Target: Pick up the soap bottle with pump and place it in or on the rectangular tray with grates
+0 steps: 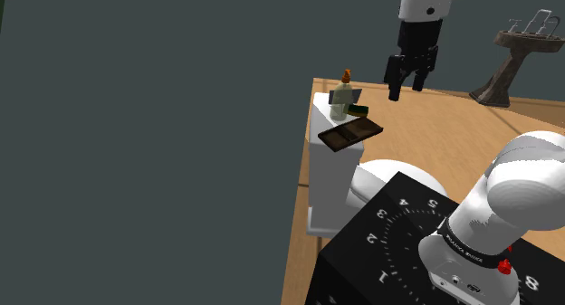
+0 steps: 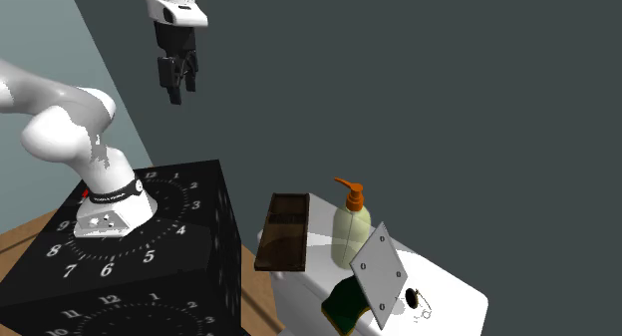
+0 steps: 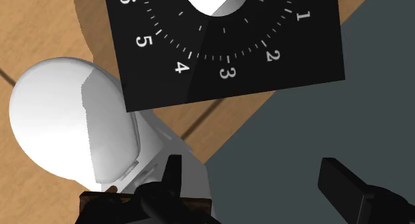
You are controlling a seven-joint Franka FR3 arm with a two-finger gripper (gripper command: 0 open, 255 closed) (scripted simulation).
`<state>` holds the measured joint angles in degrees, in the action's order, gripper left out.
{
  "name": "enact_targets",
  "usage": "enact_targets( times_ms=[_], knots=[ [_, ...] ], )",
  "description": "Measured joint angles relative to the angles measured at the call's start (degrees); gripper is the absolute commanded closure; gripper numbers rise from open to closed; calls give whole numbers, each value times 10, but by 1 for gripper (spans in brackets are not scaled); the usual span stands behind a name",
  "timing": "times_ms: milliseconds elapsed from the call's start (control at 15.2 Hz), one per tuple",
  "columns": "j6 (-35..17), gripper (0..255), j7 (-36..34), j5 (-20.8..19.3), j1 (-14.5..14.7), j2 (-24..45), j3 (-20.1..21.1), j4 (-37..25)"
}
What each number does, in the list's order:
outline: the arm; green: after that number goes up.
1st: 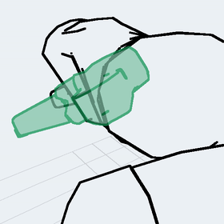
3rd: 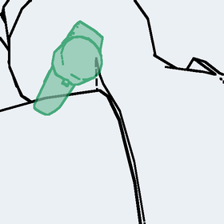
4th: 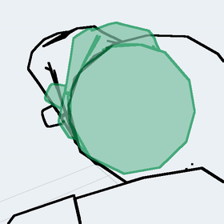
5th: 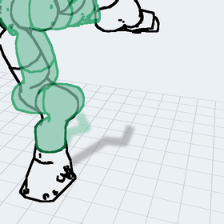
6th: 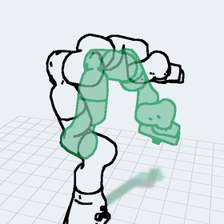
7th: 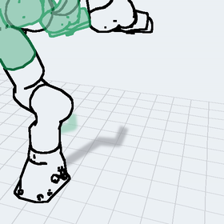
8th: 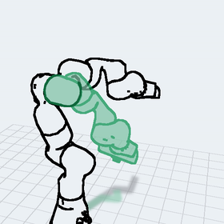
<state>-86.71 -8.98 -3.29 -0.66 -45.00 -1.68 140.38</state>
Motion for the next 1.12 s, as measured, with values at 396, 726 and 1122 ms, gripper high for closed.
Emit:
enact_targets(
  times_ms=[396,726,1122],
  knots=[
    [-49,0,18,-21,-12,72,-23,-27],
    [-104,0,45,-41,-26,176,-55,-84],
    [-151,0,74,-49,-38,294,-87,-164]
  ],
)
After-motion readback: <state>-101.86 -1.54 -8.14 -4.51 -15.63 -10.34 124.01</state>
